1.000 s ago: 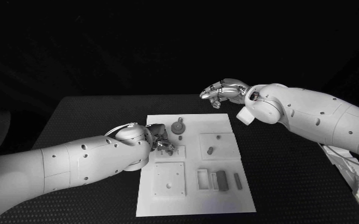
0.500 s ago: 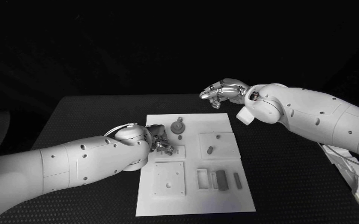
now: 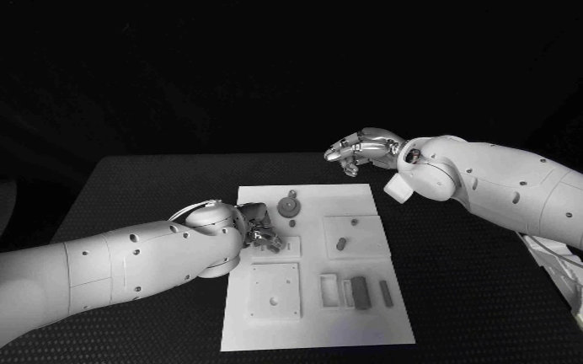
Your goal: Assemble the parts on the task board
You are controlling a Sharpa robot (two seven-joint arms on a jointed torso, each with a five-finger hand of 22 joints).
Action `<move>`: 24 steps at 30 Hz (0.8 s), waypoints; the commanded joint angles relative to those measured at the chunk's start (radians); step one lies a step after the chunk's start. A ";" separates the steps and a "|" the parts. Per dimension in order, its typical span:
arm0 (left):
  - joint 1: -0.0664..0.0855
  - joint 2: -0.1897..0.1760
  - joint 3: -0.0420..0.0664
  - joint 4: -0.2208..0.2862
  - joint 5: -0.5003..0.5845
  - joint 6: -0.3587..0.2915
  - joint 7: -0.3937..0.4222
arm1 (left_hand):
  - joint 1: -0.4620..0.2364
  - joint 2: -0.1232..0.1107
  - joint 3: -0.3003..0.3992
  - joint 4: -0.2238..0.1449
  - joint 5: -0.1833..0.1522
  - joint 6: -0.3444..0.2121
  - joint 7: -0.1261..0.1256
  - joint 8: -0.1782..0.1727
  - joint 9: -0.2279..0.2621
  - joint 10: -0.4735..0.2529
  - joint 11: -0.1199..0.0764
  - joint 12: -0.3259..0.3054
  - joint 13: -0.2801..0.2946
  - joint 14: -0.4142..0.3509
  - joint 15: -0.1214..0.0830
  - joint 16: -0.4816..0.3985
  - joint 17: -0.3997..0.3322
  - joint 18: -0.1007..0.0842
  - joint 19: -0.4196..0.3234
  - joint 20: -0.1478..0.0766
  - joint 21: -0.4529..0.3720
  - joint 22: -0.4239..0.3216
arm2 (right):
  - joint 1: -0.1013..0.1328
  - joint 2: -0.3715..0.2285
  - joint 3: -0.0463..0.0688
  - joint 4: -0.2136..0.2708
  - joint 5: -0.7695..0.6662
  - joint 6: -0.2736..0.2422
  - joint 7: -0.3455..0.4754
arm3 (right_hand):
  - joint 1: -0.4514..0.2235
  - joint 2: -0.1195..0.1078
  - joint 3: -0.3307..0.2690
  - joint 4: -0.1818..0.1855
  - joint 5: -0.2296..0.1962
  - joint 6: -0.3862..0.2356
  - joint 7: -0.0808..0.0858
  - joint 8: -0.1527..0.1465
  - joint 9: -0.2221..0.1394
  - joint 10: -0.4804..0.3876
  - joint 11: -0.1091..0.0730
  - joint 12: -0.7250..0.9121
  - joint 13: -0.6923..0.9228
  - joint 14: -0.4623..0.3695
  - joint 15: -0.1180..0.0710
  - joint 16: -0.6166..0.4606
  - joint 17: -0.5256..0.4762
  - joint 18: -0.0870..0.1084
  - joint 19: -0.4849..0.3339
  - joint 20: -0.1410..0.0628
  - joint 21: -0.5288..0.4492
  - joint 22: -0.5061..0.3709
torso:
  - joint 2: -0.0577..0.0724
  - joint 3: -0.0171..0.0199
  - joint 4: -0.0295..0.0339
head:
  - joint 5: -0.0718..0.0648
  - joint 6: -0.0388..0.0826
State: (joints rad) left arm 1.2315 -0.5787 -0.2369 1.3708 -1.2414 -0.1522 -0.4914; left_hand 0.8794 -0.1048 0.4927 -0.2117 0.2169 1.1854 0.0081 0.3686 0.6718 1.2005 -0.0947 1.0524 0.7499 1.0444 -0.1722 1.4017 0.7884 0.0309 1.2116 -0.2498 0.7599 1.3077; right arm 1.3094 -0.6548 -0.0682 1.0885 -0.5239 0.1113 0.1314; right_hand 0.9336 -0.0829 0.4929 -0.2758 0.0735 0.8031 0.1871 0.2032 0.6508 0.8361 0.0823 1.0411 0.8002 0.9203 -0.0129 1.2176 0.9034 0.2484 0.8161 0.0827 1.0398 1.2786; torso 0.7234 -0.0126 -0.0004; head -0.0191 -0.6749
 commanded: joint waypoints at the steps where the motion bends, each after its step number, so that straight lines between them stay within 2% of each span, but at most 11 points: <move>1: -0.001 -0.001 0.000 -0.001 0.044 -0.008 0.016 | 0.039 0.042 0.010 -0.027 0.031 0.006 0.006 0.005 0.001 -0.004 0.001 0.006 0.001 -0.002 -0.009 0.006 -0.002 0.027 -0.002 -0.021 0.006 0.020 | -0.001 -0.001 0.001 0.001 -0.005 0.016 0.005 | -0.007 -0.001 -0.005 0.000 -0.005 -0.001 0.006 0.000 -0.002 -0.006 0.002 0.007 -0.002 -0.005 -0.004 0.005 -0.001 0.013 0.002 0.006 -0.006 0.001 | 0.000 -0.0003 -0.0001 | -0.001 0.000; 3: -0.001 -0.001 0.000 -0.002 0.057 -0.009 0.018 | 0.058 0.058 0.020 -0.040 0.033 0.009 0.005 0.006 0.001 -0.001 0.000 0.007 0.001 0.000 -0.009 0.007 -0.002 0.027 -0.001 -0.021 0.007 0.019 | -0.001 -0.001 0.001 0.001 -0.005 0.016 0.005 | -0.007 -0.001 -0.005 0.000 -0.005 -0.001 0.006 0.000 -0.002 -0.006 0.002 0.007 -0.002 -0.005 -0.004 0.005 -0.001 0.013 0.002 0.006 -0.006 0.001 | 0.000 0.0000 -0.0001 | -0.001 -0.001; 5: -0.001 -0.002 0.000 -0.003 0.078 -0.009 0.018 | 0.071 0.060 0.044 -0.035 0.010 0.012 0.005 0.007 0.000 0.002 0.000 0.006 0.000 0.002 -0.008 0.007 -0.003 0.026 0.001 -0.020 0.007 0.018 | -0.001 -0.001 0.001 0.001 -0.005 0.016 0.005 | -0.007 -0.001 -0.005 0.000 -0.005 -0.001 0.006 0.000 -0.002 -0.006 0.002 0.007 -0.002 -0.005 -0.004 0.005 -0.001 0.013 0.002 0.006 -0.006 0.001 | 0.000 0.0002 0.0000 | -0.001 0.000; 8: -0.001 -0.002 0.000 -0.004 0.081 -0.012 0.019 | 0.077 0.066 0.051 -0.036 0.001 0.012 0.005 0.007 -0.001 0.003 0.000 0.005 -0.001 0.002 -0.007 0.007 -0.003 0.025 0.001 -0.020 0.008 0.019 | -0.001 -0.001 0.001 0.001 -0.005 0.016 0.005 | -0.008 -0.001 -0.005 0.000 -0.005 -0.001 0.006 0.000 -0.002 -0.006 0.002 0.007 -0.002 -0.005 -0.004 0.005 -0.001 0.013 0.002 0.006 -0.006 0.001 | 0.000 0.0000 0.0000 | -0.001 0.000; 24: -0.001 0.000 0.000 -0.004 0.066 -0.086 0.013 | 0.078 0.073 0.056 -0.040 -0.005 0.022 0.002 0.012 0.000 0.013 -0.003 0.009 0.000 0.010 -0.006 0.012 -0.002 0.025 0.008 -0.020 0.014 0.020 | -0.001 -0.002 0.001 0.001 -0.005 0.015 0.005 | -0.009 -0.002 -0.005 0.001 -0.006 0.000 0.006 0.000 -0.002 -0.006 0.002 0.008 -0.003 -0.005 -0.004 0.006 -0.002 0.013 0.002 0.006 -0.006 0.001 | 0.000 0.0003 0.0006 | 0.000 0.000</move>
State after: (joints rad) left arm 1.2308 -0.5811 -0.2376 1.3639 -1.1674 -0.2022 -0.4826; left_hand 0.8963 -0.0878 0.5098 -0.2168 0.2155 1.2002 0.0086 0.3766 0.6708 1.2043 -0.0983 1.0563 0.7497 1.0502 -0.1709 1.4096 0.7859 0.0232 1.2177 -0.2526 0.7676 1.3075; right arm 1.3092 -0.6568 -0.0682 1.0880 -0.5239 0.1123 0.1307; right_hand 0.9336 -0.0829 0.4929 -0.2758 0.0735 0.8029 0.1837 0.2032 0.6500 0.8361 0.0823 1.0451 0.7984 0.9180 -0.0152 1.2176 0.9025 0.2483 0.8161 0.0827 1.0398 1.2787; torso 0.7233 -0.0122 0.0000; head -0.0198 -0.6753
